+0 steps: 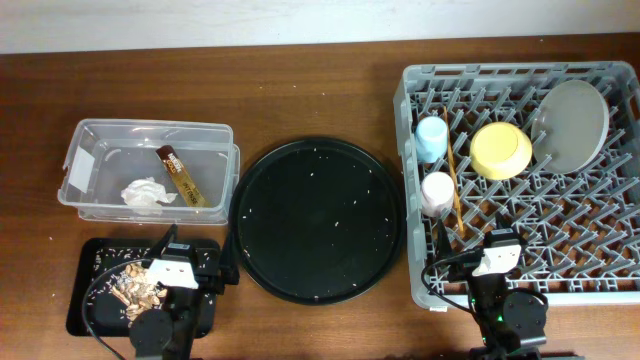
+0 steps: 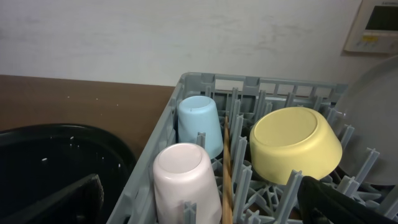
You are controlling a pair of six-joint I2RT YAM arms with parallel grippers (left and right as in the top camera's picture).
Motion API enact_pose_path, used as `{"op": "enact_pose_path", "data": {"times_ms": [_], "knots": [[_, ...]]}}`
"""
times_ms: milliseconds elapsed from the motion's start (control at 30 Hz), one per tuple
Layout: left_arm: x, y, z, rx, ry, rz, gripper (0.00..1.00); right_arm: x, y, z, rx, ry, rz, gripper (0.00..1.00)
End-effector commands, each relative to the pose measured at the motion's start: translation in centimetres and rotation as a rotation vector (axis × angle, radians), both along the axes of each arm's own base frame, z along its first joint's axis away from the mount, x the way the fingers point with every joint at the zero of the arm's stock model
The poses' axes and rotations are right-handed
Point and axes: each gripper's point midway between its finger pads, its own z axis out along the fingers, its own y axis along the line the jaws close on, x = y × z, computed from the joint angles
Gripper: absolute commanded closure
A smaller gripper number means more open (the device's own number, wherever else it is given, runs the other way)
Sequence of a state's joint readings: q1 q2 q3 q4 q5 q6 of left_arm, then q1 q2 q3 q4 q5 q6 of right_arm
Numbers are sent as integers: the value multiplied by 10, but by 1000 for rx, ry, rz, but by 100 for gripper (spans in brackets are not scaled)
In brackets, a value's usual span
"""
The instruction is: Sort waste into correct bins and load items into the dishwasher rack
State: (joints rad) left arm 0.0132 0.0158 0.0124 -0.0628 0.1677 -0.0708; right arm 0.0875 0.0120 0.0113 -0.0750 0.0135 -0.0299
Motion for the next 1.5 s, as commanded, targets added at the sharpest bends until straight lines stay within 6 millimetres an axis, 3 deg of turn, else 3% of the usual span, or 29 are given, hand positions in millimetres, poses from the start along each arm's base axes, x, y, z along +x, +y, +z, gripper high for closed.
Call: {"op": "enact_pose_path", "data": {"times_ms": [0,167,1100,1233,1467], "knots": [[2,0,-13,19,52,1,1,0,-1,-3,0,6,-2,2],[4,0,-38,18,160,0,1,0,-1,-3,0,6,-2,2],[4,0,-38,18,162,0,1,0,-1,-3,0,6,-2,2],[0,4,-1,19,-2,17,1,0,-1,-3,0,6,-2,2],[0,4,0,19,-8,16,1,0,-1,-3,0,6,-2,2]]}}
